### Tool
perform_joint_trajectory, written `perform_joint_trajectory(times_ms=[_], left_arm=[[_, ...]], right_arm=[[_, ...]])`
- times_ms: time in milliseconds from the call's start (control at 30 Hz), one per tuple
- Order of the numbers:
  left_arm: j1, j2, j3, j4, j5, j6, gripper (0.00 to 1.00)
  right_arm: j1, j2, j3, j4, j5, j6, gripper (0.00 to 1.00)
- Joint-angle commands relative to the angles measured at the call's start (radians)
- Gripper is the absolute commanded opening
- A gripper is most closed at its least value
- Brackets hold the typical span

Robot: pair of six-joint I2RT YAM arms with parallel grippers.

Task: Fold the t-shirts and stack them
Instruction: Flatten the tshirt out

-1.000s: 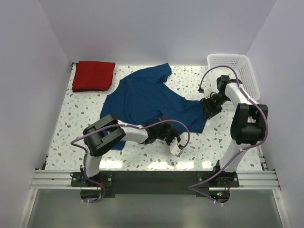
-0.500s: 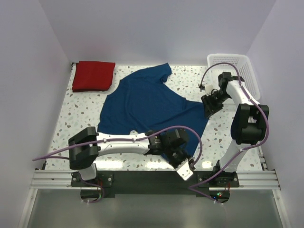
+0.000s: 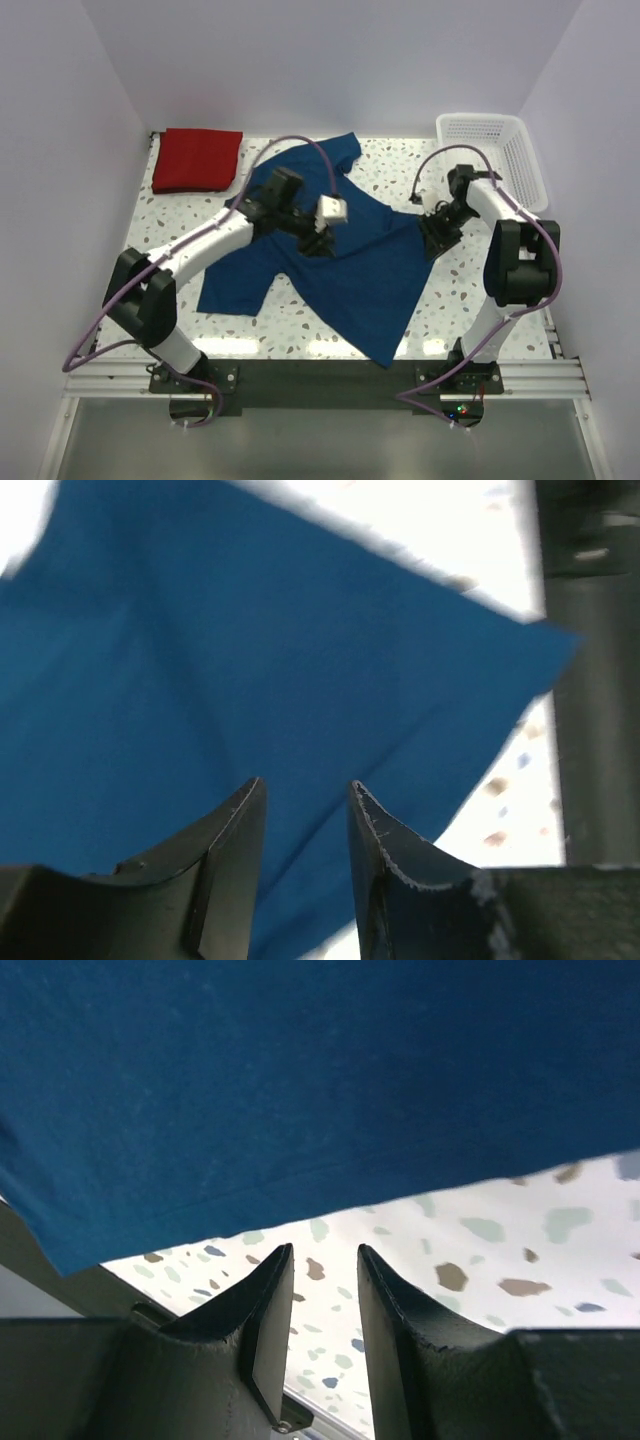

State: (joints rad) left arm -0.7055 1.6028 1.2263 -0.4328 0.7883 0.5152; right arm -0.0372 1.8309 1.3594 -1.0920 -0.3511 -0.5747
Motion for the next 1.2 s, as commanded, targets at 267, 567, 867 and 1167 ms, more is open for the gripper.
perform_joint_trajectory(times_ms=[267, 567, 867, 1167], left_arm=[[0.581, 0.036, -0.045, -0.551, -0.276, 0.478, 0.38], [0.629, -0.024, -0.352, -0.322, -0.547, 0.551, 0.35], [0.623, -0.251, -0.567, -0.484, -0.649, 0.750, 0.31], [0.623, -0.141, -0.142, -0.594, -0.313, 0.619, 0.38]], right_arm=[[0.143, 0.017, -0.072, 0.172, 0.179, 0.036, 0.34], [0.143, 0.142, -0.033, 0.218, 0.302, 0.022, 0.33], [0.140, 0.143, -0.029, 0.207, 0.350, -0.017, 0.33], [0.135, 0.119, 0.007, 0.161, 0.339, -0.036, 0.33]])
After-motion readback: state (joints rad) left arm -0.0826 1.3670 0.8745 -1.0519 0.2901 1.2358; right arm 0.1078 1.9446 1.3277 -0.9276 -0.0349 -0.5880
